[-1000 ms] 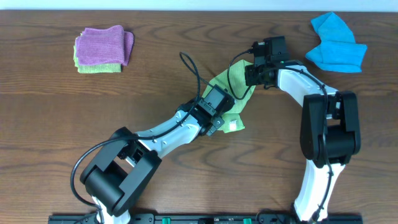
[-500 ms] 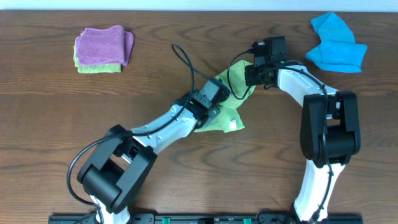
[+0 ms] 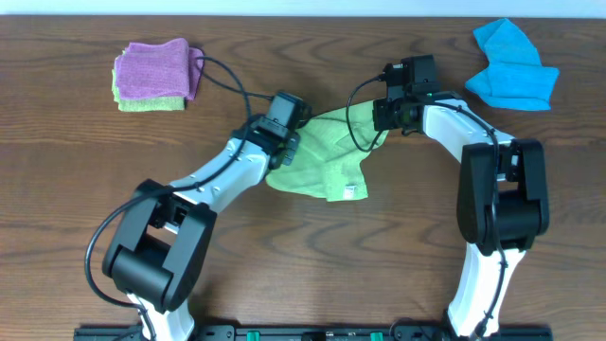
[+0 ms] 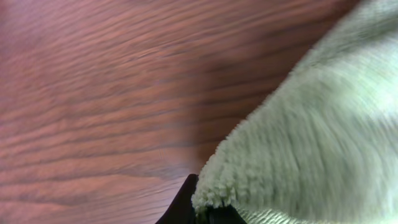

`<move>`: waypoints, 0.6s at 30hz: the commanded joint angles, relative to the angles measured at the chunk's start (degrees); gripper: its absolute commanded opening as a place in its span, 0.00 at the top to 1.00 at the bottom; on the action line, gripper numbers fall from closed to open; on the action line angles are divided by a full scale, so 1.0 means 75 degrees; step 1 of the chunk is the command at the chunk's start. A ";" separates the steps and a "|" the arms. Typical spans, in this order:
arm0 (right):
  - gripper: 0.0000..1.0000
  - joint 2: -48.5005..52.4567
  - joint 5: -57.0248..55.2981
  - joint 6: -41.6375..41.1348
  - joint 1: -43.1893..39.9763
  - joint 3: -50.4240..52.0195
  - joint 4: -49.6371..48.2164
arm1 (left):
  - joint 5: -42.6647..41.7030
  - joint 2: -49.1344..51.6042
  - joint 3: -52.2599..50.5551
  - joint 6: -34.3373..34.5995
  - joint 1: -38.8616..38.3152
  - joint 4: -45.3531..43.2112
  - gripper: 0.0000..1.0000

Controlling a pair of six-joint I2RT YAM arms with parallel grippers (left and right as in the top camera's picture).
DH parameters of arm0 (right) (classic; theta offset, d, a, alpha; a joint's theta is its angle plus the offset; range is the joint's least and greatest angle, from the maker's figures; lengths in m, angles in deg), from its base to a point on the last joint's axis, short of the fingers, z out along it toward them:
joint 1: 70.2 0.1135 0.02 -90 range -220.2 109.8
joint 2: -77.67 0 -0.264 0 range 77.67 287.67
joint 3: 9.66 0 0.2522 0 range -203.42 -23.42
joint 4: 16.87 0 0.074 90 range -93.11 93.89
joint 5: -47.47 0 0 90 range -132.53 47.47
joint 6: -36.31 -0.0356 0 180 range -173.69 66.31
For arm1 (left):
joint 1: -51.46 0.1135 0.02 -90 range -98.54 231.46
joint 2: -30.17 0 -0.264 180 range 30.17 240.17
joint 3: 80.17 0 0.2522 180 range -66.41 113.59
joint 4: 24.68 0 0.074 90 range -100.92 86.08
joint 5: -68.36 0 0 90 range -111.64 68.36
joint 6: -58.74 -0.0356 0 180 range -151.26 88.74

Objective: Fold the cloth

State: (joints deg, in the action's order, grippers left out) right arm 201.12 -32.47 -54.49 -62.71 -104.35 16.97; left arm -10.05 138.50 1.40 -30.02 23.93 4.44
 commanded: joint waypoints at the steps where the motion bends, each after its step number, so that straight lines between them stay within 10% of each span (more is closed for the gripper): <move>1: 0.98 0.0592 -0.0685 0.0125 -0.0210 0.0399 0.0271 | 0.0152 0.0017 0.0128 0.0595 0.0312 0.0102 0.94; 14: 0.98 0.0592 -0.0682 0.0236 -0.0210 0.0399 0.0382 | 0.1236 0.0017 0.0131 0.0895 0.0481 -0.0099 0.94; 16: 0.98 0.0592 -0.0682 0.0254 -0.0210 0.0399 0.0408 | 0.1218 0.0017 0.0131 0.0898 0.0484 -0.0157 0.61; 18: 0.98 0.0592 -0.0682 0.0294 -0.0210 0.0399 0.0443 | 0.1218 0.0017 0.0134 0.0895 0.0484 -0.0172 0.69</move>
State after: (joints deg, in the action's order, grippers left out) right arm 201.12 -32.47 -53.61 -62.71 -104.39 17.23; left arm -3.23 138.50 1.42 -23.49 27.10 3.17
